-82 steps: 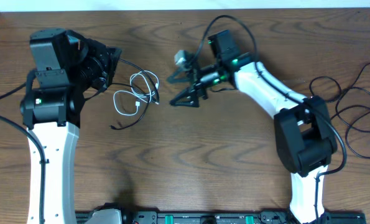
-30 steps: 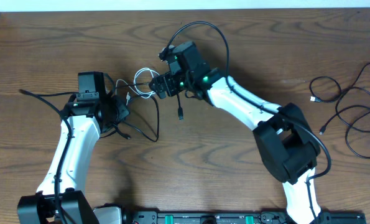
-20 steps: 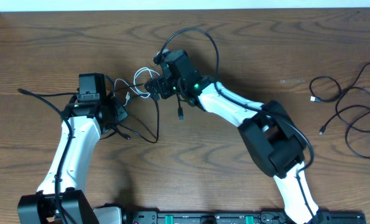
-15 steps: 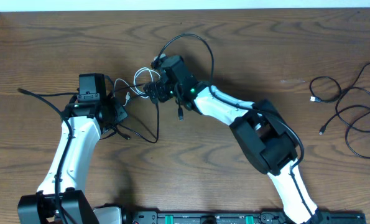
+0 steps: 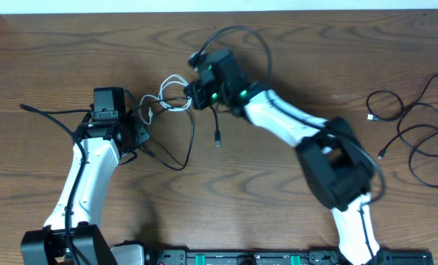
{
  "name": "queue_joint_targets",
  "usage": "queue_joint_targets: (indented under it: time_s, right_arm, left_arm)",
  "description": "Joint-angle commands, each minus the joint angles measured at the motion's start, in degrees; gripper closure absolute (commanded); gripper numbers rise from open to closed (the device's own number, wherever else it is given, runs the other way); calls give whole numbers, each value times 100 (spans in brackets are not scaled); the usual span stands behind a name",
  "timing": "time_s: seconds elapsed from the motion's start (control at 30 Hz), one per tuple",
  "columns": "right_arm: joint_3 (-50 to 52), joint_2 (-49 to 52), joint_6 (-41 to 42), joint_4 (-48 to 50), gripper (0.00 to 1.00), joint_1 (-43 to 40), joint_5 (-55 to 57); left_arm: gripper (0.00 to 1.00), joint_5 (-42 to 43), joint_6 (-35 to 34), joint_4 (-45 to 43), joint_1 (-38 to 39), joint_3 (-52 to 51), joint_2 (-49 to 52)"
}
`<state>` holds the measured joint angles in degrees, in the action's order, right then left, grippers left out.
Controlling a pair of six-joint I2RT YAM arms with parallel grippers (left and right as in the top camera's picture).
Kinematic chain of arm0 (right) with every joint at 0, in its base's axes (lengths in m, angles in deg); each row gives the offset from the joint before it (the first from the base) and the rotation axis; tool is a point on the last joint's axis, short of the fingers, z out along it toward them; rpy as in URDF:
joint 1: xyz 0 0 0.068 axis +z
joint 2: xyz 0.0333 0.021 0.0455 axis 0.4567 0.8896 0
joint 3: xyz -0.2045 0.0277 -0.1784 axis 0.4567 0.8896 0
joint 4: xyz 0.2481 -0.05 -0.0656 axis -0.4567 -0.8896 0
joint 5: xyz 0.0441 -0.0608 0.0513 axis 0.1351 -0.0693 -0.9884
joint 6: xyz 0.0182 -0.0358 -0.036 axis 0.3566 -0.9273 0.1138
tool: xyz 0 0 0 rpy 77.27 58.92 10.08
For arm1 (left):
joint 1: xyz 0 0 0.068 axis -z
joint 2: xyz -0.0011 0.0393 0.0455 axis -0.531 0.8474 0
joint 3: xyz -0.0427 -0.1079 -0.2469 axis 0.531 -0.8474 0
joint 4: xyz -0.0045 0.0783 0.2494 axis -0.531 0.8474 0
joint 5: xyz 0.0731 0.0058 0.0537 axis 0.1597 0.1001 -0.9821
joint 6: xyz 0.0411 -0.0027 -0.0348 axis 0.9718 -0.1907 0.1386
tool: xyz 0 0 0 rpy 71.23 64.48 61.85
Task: Untangle cables
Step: 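Grasp the white cable with the right gripper and lift it up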
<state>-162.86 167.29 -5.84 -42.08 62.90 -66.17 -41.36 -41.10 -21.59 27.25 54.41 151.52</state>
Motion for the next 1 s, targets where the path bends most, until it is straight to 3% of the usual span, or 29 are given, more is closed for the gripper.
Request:
queue_joint_targets:
  time_s: [0.0,0.27,0.53,0.63,0.97]
  right_arm:
    - [-63,-778,-66,-282,99,-232,-577]
    - [-63,-1683,-223,-953,99,-520,-649]
    - [-70,-2376,-391,-940,99,-743,-1257]
    - [-72,-2546,-723,-649,99,-793,-1486]
    - [-74,-3082,-734,964,99,-885,-1467]
  left_arm:
    - [93,-96,-50,-70,-9,-90,17]
    - [92,-98,-50,-197,-9,-131,20]
    - [93,-96,-50,-319,-9,-184,70]
    - [92,-96,-50,-319,-9,-184,85]
    - [92,-94,-50,-317,-9,-184,87]
